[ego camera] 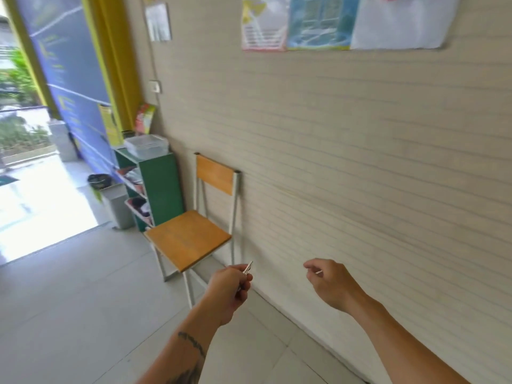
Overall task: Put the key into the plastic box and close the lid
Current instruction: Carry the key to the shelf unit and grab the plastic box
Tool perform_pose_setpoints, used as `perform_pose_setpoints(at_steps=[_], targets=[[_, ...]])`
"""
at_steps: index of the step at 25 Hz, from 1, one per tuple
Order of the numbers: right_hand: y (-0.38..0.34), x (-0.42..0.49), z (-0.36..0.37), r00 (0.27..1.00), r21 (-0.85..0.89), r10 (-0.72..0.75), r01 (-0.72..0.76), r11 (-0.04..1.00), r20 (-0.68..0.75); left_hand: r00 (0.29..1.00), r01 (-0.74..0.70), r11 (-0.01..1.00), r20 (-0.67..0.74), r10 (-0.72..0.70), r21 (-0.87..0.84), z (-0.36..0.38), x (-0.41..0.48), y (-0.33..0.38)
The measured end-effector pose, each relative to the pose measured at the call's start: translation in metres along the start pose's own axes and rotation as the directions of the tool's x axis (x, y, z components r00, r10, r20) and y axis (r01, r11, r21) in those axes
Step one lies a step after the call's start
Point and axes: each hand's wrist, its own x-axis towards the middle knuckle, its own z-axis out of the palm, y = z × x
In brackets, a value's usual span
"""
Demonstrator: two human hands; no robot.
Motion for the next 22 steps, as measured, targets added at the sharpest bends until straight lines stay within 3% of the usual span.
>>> perform_pose_setpoints(at_steps=[7, 15, 22], targets=[[-0.076, 0.160, 0.057, 0.981, 0.060, -0.138, 0.131, 0.990, 0.136, 0.980, -0.011, 0.996, -0.198, -0.007, -0.086, -0.071, 0.093, 0.089], [-0.186, 0.343, 0.090, 0.925, 0.032, -0.303, 0.304, 0.952, 0.228, 0.955, -0.104, 0.980, -0.291, 0.052, -0.167, -0.126, 0.187, 0.205], [-0.321, 0.441, 0.188, 0.888, 0.005, -0.384, 0.396, 0.918, 0.253, 0.935, -0.202, 0.957, -0.333, 0.125, -0.208, -0.251, 0.257, 0.297]])
